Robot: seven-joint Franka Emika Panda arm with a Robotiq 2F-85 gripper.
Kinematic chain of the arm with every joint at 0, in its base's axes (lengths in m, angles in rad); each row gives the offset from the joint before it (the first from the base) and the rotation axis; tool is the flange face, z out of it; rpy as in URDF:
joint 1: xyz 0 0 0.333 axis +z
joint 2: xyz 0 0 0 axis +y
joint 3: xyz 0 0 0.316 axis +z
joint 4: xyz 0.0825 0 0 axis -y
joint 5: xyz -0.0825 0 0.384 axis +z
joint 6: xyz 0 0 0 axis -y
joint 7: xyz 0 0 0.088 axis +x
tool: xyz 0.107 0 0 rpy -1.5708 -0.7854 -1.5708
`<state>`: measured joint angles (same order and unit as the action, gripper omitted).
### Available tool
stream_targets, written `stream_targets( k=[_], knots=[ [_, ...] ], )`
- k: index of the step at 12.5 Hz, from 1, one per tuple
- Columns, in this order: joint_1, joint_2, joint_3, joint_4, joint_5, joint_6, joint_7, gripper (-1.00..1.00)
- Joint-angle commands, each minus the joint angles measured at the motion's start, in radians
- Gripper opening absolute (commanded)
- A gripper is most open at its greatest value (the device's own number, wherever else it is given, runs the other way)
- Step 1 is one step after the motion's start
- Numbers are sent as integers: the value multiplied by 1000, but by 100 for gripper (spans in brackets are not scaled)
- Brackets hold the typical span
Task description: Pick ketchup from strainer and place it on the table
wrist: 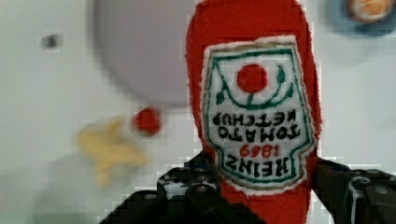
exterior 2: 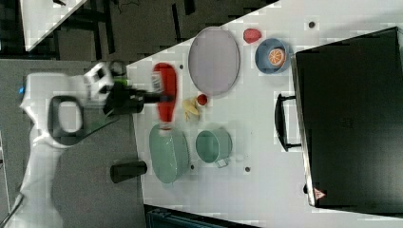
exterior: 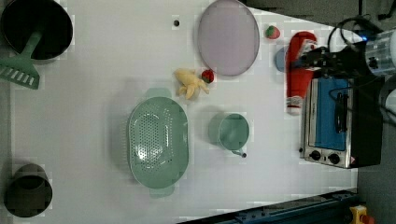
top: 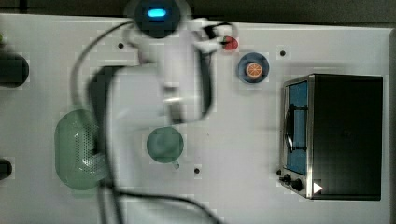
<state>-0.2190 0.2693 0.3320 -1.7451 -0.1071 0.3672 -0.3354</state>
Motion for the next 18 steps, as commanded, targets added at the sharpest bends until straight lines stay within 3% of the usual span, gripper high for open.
stream_targets(
  k=[1,10,15,16,18],
  knots=[
    [-33,-18,-67,-62,6,76,-177,16],
    [-34,-12,-142,-437,6,451,-173,16],
    [-33,97,-142,-490,7,565,-170,16],
    [-33,125,-142,-489,7,587,-170,24],
    [-33,154,-143,-486,6,651,-170,65]
  ],
)
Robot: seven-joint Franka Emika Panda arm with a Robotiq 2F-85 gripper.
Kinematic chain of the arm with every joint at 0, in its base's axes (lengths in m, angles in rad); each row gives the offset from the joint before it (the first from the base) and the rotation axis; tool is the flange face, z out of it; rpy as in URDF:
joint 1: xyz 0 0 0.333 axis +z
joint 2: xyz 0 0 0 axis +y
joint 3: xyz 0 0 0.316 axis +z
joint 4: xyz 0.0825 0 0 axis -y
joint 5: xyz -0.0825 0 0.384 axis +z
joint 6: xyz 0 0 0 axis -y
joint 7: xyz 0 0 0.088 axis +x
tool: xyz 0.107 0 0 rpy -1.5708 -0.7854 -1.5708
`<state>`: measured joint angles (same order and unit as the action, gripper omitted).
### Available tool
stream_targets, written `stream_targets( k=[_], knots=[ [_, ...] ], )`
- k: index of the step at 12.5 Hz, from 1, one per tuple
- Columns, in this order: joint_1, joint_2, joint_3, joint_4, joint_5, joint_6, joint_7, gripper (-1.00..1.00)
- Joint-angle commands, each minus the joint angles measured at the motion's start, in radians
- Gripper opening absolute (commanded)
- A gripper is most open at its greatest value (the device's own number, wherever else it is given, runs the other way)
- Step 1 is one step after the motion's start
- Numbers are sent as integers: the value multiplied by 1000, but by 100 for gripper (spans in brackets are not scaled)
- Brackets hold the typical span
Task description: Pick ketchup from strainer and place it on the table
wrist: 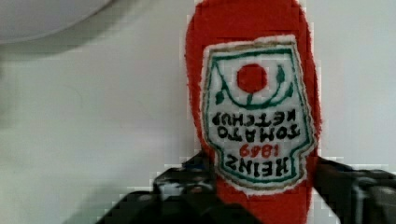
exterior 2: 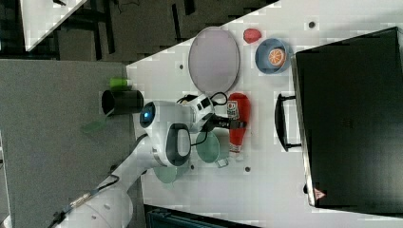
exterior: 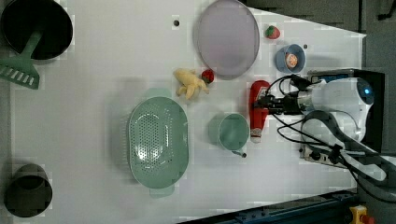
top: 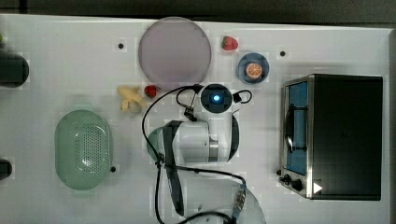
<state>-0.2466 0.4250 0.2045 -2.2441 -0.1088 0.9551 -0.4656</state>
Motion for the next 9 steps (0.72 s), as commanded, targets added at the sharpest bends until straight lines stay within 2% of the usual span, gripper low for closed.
stream_targets(
  k=[1,2,5,9],
  knots=[
    [-6,-12,-14,13,8,70,-39,87],
    [-5,-35,-13,19,8,60,-39,99],
    [-5,-141,-14,79,10,-47,-39,100],
    [-5,-248,-14,276,12,-306,33,100]
  ],
)
